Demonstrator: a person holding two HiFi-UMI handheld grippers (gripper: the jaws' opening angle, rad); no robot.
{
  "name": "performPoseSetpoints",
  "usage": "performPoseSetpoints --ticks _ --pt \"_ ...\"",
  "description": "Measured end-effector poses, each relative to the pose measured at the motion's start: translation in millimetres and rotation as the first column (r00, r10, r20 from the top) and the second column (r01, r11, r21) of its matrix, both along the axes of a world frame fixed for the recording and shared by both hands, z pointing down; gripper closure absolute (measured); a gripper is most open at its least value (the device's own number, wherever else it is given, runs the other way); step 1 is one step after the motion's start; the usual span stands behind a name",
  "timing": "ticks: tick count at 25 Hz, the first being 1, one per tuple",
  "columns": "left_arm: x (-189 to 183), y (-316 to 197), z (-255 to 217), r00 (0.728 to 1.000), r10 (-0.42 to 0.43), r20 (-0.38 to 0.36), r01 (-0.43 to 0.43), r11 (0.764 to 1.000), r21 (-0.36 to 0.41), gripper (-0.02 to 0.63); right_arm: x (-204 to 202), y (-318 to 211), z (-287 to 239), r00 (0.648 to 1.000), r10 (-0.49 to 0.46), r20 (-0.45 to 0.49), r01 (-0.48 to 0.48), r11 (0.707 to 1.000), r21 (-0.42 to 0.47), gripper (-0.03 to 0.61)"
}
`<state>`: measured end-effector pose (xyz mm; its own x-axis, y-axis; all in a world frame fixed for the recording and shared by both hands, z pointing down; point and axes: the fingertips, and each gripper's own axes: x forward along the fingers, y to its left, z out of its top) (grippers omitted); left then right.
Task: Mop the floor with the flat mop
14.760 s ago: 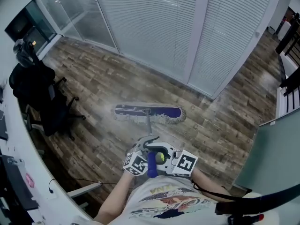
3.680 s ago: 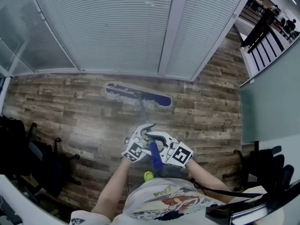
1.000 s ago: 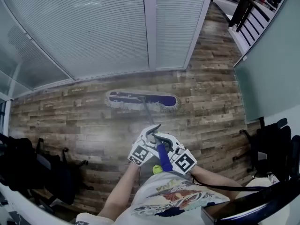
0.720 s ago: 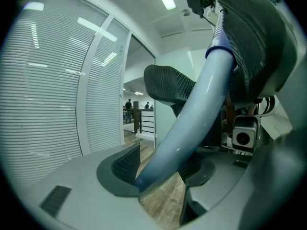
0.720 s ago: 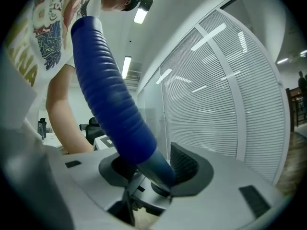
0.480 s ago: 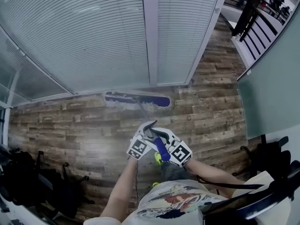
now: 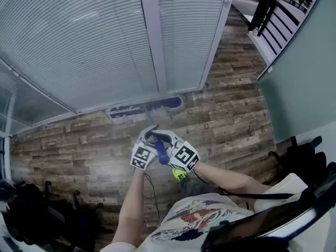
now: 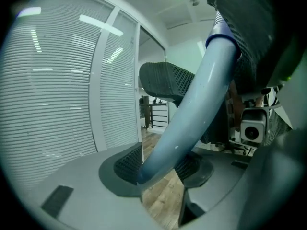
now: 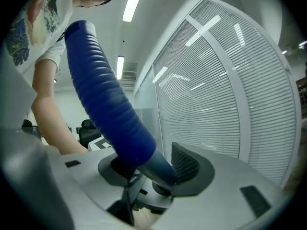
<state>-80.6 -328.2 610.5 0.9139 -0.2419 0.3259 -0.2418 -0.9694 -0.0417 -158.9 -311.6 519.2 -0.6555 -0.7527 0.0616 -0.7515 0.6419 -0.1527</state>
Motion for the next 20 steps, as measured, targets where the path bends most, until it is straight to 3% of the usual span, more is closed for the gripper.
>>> performPoseSetpoints --ticks 4,10,20 --pt "4.5 49.7 7.0 1.000 -0.019 -0.001 0.019 1.000 0.007 0.445 7.2 51.7 9.8 0.999 0.034 -0.012 -0.035 0.998 -0.053 0.380" --pt "-1.3 162.2 -5.3 0.999 -0.035 -0.029 0.035 0.999 -0.005 0.443 -0.4 164.7 0.7 0.999 0.011 -0.041 -0.014 0.998 -0.060 0.380" --pt "-79.3 378.4 -25.7 0.997 -0.014 -0.075 0.011 0.999 -0.035 0.443 -85.9 377.4 -20.3 0.999 -0.018 -0.036 0.016 0.998 -0.065 0.373"
